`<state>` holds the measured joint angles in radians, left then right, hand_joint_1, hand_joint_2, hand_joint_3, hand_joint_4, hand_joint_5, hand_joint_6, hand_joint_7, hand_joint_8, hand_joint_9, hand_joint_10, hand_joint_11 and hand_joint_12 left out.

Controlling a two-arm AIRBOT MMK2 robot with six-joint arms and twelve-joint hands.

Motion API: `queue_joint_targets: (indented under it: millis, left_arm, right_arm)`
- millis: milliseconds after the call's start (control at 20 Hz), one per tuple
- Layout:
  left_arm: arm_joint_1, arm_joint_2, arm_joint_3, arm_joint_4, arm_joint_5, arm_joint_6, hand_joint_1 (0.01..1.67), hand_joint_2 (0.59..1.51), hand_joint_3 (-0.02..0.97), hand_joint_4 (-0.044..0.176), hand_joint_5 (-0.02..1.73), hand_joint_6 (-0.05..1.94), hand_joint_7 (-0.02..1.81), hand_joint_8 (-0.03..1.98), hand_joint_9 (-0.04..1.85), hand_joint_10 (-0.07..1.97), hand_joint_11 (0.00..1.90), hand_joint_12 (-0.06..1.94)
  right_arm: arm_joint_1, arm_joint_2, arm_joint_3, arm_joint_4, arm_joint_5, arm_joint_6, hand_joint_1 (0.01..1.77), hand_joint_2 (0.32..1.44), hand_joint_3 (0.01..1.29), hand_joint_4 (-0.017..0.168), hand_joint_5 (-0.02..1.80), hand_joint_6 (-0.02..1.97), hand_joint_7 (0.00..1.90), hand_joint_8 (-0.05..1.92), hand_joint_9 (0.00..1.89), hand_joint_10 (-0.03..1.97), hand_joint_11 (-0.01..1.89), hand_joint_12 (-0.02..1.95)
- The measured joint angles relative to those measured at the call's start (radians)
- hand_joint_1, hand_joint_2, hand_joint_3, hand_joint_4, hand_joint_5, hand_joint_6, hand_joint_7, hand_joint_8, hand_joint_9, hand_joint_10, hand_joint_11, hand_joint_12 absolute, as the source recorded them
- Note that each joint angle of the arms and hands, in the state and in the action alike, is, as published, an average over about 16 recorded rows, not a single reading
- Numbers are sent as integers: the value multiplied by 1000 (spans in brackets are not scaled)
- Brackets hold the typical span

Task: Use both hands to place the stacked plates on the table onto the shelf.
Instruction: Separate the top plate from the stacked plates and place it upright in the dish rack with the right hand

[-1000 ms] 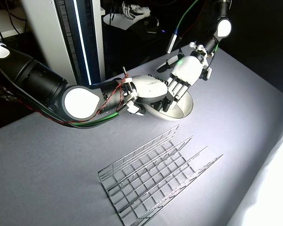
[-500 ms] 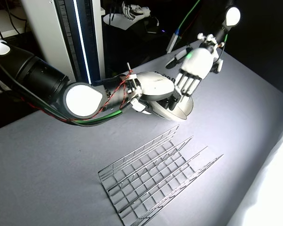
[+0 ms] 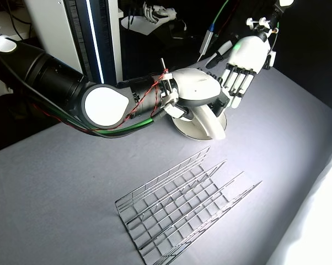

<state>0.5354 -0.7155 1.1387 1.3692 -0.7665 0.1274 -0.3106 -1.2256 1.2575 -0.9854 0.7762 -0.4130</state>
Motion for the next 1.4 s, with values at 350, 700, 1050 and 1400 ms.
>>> queue_joint_targets:
  millis: [350, 700, 1050, 1400]
  left_arm:
    - [-11, 36, 30, -106, -9, 0, 23, 1051, 12, 0, 138, 6, 146, 4, 131, 10, 38, 157]
    - [-28, 48, 62, -178, -27, 35, 23, 1043, 12, 0, 153, 6, 159, 4, 142, 10, 48, 147]
    - [-44, 56, 54, -178, -29, 101, 22, 1042, 12, 0, 160, 7, 163, 4, 145, 10, 43, 154]
    - [-54, 66, 38, -219, 46, 156, 22, 1042, 11, 0, 148, 7, 159, 5, 141, 10, 34, 162]
  right_arm:
    - [50, 6, -22, 150, -64, 37, 1318, 1015, 13, 0, 907, 991, 1048, 793, 929, 1111, 611, 1424]
    - [98, 17, -47, 290, -160, 110, 1319, 1014, 14, 0, 913, 963, 1051, 794, 928, 1127, 625, 1416]
    - [148, 34, -63, 409, -273, 232, 1325, 1013, 14, -2, 919, 948, 1065, 793, 934, 1137, 629, 1417]
    - [191, 44, -69, 489, -362, 345, 1338, 1014, 14, -6, 924, 937, 1076, 805, 931, 1146, 609, 1441]
